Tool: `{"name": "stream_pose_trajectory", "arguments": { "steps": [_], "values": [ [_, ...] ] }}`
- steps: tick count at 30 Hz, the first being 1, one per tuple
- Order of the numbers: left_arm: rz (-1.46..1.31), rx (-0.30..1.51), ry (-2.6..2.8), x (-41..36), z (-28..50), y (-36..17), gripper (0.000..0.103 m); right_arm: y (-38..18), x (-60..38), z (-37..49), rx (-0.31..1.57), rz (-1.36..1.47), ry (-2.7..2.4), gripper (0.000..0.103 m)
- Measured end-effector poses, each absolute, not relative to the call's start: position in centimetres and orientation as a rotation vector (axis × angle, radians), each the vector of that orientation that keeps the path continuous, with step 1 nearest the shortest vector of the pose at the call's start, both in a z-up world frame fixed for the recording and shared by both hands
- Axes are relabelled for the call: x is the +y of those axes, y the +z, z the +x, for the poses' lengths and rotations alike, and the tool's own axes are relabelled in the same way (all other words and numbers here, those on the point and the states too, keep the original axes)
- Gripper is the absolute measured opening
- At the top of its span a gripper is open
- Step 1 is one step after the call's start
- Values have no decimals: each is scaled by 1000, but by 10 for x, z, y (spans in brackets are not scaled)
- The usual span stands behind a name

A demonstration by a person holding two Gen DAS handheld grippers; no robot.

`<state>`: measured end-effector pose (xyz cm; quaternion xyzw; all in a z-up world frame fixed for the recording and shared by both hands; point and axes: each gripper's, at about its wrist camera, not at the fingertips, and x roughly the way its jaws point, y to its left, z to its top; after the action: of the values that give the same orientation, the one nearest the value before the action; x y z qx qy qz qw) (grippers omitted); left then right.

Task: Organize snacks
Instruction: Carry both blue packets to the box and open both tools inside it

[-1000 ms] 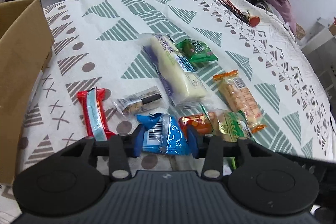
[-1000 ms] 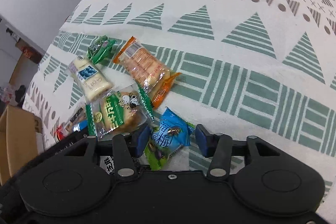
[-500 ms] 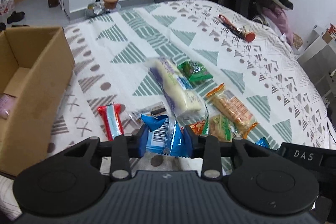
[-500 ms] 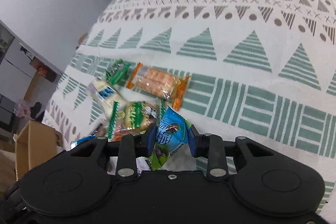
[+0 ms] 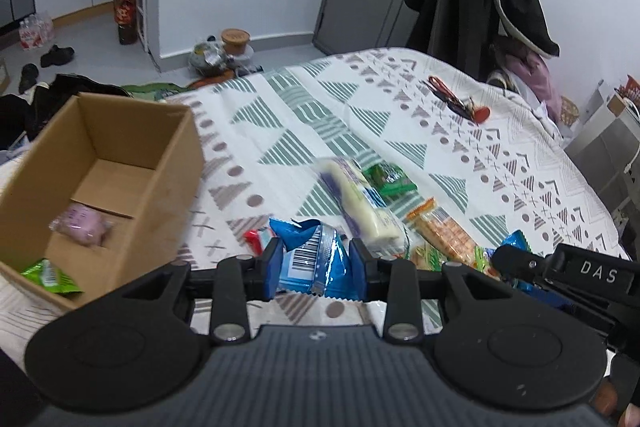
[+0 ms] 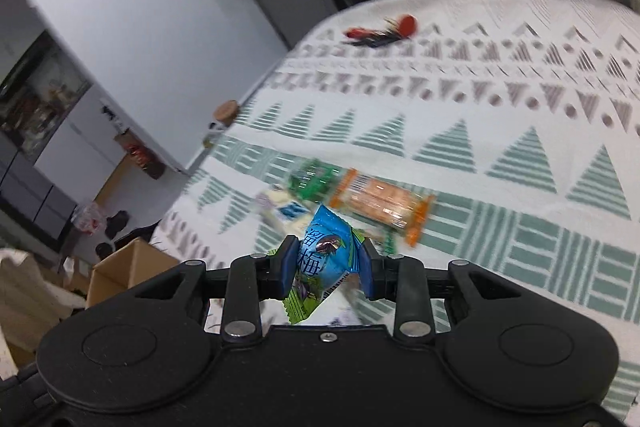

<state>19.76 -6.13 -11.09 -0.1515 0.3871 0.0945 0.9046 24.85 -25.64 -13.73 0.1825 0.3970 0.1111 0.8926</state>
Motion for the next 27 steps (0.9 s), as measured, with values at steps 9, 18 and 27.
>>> {"name": "stream_pose_trajectory", "arguments": {
  "steps": [9,18,27],
  "values": [
    [-308,755,253,-43,174,-90,34,-121,-240,235,767,373,299,31],
    [-314,714,296,-20,159,-72,34,-112,-211,229,722,353,358,31],
    [-338,689,351,6,151,-65,34,-108,-183,226,695,342,414,31]
  ]
}}
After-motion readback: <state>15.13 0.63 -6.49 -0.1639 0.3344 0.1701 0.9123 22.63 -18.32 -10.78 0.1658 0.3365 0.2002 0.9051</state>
